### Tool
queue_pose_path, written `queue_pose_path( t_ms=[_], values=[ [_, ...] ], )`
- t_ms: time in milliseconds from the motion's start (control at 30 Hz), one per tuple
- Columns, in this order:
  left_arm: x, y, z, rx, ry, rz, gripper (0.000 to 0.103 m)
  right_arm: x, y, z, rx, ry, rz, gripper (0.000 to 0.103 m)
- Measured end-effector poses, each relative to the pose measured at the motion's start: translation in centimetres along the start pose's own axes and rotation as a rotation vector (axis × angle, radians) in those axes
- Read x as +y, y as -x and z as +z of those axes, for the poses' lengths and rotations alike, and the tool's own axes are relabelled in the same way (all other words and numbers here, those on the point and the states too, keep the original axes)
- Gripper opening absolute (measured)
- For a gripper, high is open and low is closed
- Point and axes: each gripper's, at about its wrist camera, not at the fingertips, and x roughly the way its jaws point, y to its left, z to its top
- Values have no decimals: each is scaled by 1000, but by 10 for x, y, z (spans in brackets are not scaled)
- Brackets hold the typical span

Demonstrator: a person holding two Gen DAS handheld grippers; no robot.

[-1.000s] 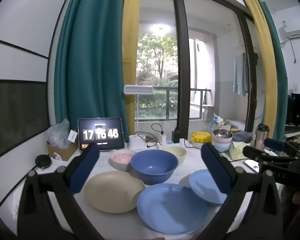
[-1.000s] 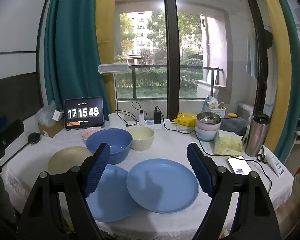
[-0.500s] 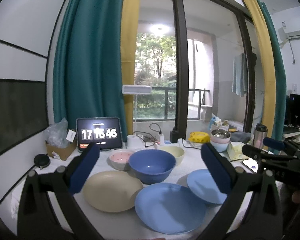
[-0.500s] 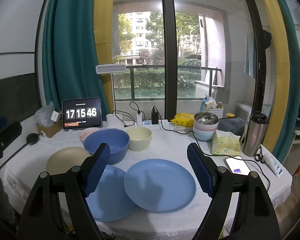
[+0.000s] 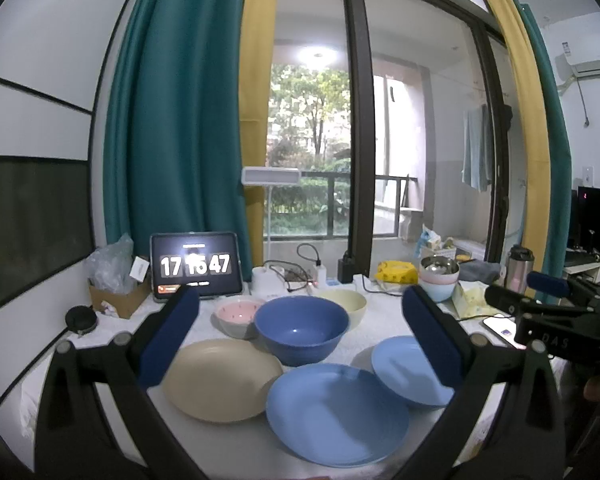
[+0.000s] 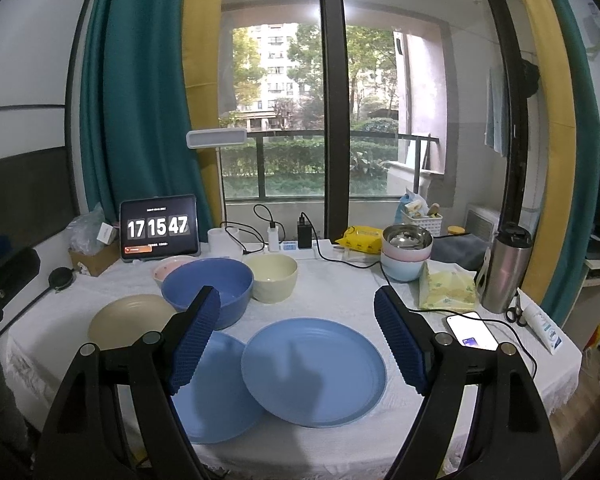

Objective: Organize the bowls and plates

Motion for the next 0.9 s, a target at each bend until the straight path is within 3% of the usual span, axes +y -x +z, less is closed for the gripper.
queue_pose_path(
  t_ms=[900],
  values=[
    [-3,-1,-2,2,6,-8,102,-4,-1,-2,7,-1,-1,83]
  ],
)
